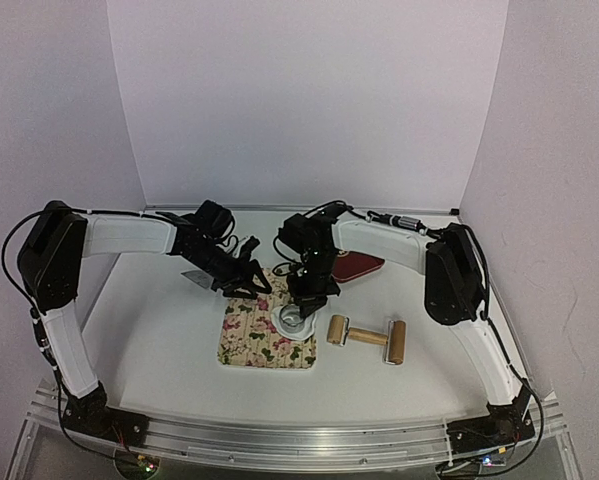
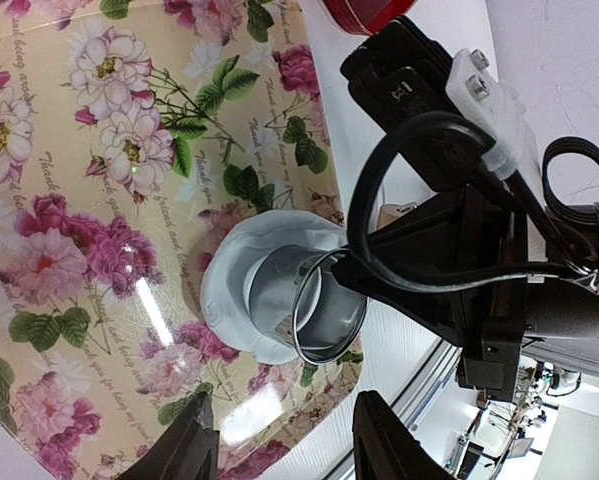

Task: Roll out the dumpling wrappers from the dough

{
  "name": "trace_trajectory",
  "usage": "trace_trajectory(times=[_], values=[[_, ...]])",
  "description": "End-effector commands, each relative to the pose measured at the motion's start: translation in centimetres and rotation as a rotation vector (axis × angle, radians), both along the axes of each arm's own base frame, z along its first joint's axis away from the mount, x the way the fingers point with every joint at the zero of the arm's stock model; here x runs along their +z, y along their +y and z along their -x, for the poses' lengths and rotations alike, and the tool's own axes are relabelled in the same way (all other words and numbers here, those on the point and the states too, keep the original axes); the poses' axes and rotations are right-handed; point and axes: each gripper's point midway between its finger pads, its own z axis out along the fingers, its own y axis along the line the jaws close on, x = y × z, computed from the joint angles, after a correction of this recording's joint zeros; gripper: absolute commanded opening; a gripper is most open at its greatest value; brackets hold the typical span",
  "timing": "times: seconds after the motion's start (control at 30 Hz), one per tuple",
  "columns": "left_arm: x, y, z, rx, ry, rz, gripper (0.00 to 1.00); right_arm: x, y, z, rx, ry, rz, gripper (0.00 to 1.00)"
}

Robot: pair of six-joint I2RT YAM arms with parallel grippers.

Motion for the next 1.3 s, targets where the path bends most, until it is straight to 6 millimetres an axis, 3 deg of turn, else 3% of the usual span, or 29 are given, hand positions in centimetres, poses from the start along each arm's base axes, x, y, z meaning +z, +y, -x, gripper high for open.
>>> trace_trajectory(times=[0.0, 0.4, 0.63, 1.03, 1.27], values=[[1.5, -1.0, -0.7, -0.027, -0.044, 0.036, 0.45, -0.5, -0.7, -0.4, 0.01, -0.02, 0.045, 0.0], [0.5, -1.2, -0.6, -0.033, -0.024, 0.033, 0.44, -2.7, -2.6, 0.2, 0.033, -0.006, 0.139, 0.0], [-1.0, -1.6, 0.6, -0.05, 0.006, 0.038, 0.43, -4.4, -4.0, 0.7, 0.027, -0.007, 0.216, 0.0], [-2.9, -2.7, 3.1, -0.08, 0.1, 0.106, 0.42, -5.8, -3.2, 1.5, 0.013, 0.006, 0.239, 0.0], [-3.5, -3.3, 3.1, -0.065, 0.106, 0.126, 0.42, -6.0, -2.8, 1.8, 0.013, 0.009, 0.236, 0.0]])
